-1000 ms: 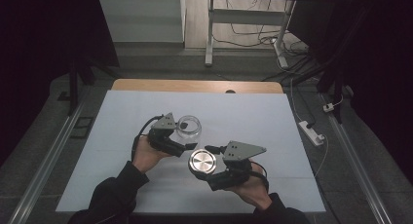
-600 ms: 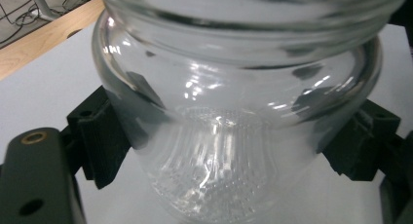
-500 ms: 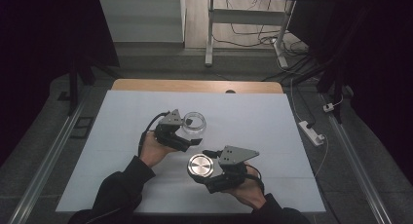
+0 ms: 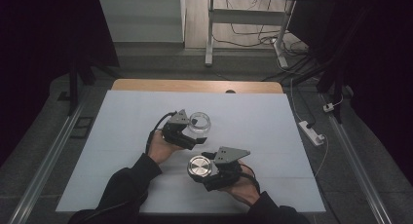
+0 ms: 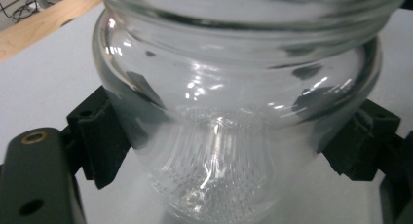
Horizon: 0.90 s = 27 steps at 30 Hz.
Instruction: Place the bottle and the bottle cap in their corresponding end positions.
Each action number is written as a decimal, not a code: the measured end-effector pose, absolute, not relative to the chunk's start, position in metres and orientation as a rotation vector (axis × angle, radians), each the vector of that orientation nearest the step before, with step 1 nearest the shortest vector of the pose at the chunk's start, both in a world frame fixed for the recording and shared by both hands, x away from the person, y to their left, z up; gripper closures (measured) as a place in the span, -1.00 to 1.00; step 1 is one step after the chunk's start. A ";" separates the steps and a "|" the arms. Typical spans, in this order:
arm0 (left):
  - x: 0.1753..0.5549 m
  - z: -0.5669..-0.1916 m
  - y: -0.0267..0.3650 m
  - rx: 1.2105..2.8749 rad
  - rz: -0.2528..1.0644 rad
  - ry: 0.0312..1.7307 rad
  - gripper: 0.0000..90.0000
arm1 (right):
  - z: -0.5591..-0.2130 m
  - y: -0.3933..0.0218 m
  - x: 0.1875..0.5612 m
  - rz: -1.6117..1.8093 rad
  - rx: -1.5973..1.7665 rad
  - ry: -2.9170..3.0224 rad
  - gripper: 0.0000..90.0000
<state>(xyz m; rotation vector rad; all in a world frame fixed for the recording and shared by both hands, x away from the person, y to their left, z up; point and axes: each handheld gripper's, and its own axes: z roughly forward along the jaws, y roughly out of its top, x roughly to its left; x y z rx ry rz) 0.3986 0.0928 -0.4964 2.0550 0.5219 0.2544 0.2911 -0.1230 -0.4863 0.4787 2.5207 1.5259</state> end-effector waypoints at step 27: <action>0.421 -0.528 0.095 2.135 0.274 0.605 -0.65 | -0.523 -0.103 0.311 1.337 0.531 2.605 -0.56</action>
